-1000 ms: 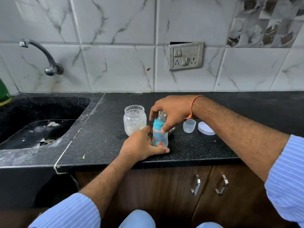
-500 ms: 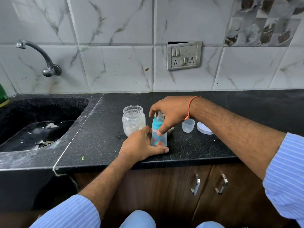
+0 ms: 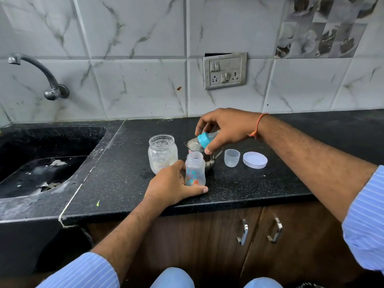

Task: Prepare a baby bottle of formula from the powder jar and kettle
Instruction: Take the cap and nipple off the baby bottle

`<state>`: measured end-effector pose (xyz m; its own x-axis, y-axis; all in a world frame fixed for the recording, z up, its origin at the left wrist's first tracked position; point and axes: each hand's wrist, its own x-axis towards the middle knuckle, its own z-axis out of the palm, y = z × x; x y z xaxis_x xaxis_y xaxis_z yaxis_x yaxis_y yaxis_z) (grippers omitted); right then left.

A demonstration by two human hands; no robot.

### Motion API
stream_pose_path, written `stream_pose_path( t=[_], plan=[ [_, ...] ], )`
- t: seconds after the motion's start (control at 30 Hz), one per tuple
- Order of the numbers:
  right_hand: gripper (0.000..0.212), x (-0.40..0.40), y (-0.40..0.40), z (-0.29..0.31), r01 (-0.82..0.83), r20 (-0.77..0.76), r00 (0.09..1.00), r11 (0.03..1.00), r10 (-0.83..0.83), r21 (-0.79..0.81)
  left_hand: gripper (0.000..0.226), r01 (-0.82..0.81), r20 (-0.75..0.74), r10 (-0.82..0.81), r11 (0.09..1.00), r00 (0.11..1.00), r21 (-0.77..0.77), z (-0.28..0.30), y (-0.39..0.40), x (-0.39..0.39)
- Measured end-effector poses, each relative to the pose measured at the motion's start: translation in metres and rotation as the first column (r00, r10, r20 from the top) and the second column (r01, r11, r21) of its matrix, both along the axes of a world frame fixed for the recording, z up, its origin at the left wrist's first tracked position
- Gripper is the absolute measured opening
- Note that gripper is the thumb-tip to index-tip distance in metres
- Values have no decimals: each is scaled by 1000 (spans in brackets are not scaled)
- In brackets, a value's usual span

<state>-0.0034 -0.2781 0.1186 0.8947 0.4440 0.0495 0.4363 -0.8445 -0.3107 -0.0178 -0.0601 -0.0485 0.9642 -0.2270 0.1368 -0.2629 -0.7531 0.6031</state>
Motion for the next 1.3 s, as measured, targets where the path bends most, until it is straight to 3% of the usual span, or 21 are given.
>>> stream_pose_path(
  t=[0.2, 0.47, 1.13, 1.3],
  plan=[
    [56, 7, -53, -8, 125, -70, 991, 965, -112, 229, 78, -10, 9, 10, 1000, 1000, -2, -1, 0, 0],
    [57, 28, -84, -49, 264, -51, 963, 892, -264, 367, 80, 2, 2, -2, 1000, 1000, -4, -1, 1, 0],
    [57, 24, -97, -106, 325, -63, 944, 887, -323, 329, 78, -1, 6, 1, 1000, 1000, 20, -2, 0, 1],
    [61, 24, -98, -104, 330, -64, 943, 896, -326, 298, 79, 9, 29, -8, 999, 1000, -39, 0, 1, -3]
  ],
)
